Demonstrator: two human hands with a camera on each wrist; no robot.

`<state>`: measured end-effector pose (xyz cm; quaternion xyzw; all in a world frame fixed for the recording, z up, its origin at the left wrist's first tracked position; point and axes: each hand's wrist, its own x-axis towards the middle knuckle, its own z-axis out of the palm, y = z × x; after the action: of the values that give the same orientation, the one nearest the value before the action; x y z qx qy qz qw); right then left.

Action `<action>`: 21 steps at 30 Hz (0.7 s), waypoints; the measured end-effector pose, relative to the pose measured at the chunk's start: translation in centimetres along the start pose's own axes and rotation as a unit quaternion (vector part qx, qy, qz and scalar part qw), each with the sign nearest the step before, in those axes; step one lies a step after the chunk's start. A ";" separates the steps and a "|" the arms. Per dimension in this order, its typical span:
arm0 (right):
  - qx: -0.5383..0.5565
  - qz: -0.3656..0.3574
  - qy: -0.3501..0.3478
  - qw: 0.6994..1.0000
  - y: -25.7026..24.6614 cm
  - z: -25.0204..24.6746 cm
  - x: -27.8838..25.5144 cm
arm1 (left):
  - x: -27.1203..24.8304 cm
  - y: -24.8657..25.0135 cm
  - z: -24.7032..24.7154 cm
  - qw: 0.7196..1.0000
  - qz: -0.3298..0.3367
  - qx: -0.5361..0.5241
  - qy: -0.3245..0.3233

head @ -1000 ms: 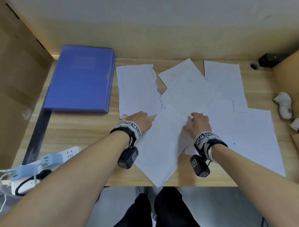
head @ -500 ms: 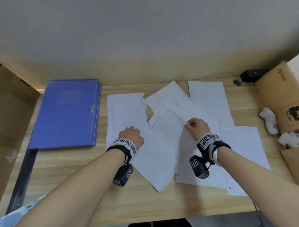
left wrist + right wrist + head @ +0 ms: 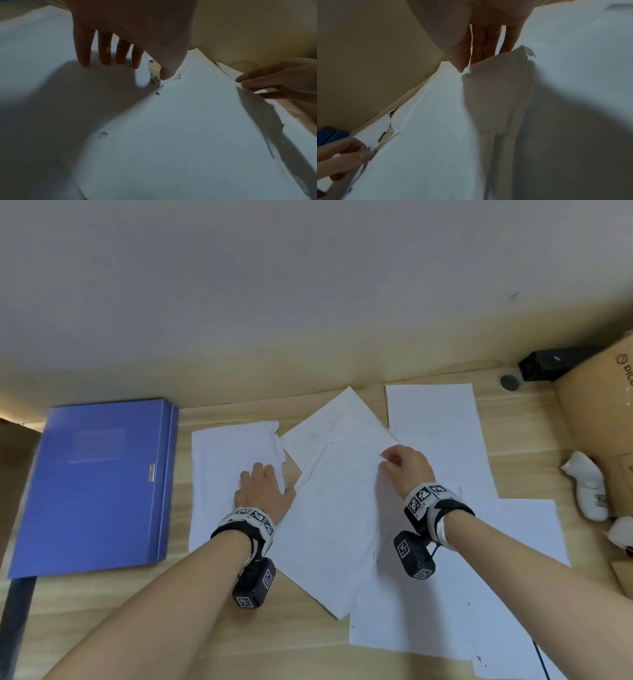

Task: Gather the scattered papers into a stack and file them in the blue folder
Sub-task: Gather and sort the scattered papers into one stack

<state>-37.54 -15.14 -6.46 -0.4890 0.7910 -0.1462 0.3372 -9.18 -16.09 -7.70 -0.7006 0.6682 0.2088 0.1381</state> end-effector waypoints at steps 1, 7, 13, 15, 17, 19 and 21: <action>-0.010 -0.014 0.010 1.000 0.3 0.1 -0.1 | 0.3 0.2 0.1 1.000 -0.005 0.005 0.002; -0.007 0.027 0.118 0.993 2.4 0.6 -3.6 | 0.6 1.0 0.3 1.000 -0.019 0.015 0.001; 0.061 0.198 0.035 0.978 3.1 1.8 -7.2 | 0.3 -0.2 0.1 0.998 0.042 0.037 0.018; 0.073 0.243 0.003 0.967 2.8 2.6 -7.7 | 0.2 -0.3 0.1 0.998 0.045 0.040 0.019; 0.097 0.264 0.001 0.960 2.1 3.3 -7.7 | 0.1 -0.2 0.0 0.998 0.043 0.043 0.007; 0.134 0.291 0.024 0.947 0.9 3.7 -7.5 | 0.0 -0.2 -0.3 0.998 0.041 0.046 -0.010; 0.176 0.330 0.061 0.925 -0.2 4.3 -7.3 | -0.2 -0.4 -0.4 0.998 0.045 0.048 -0.014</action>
<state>-32.34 -8.50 -6.61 -0.1234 0.8883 -0.1934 0.3978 -8.73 -16.03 -7.28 -0.6592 0.7064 0.1927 0.1711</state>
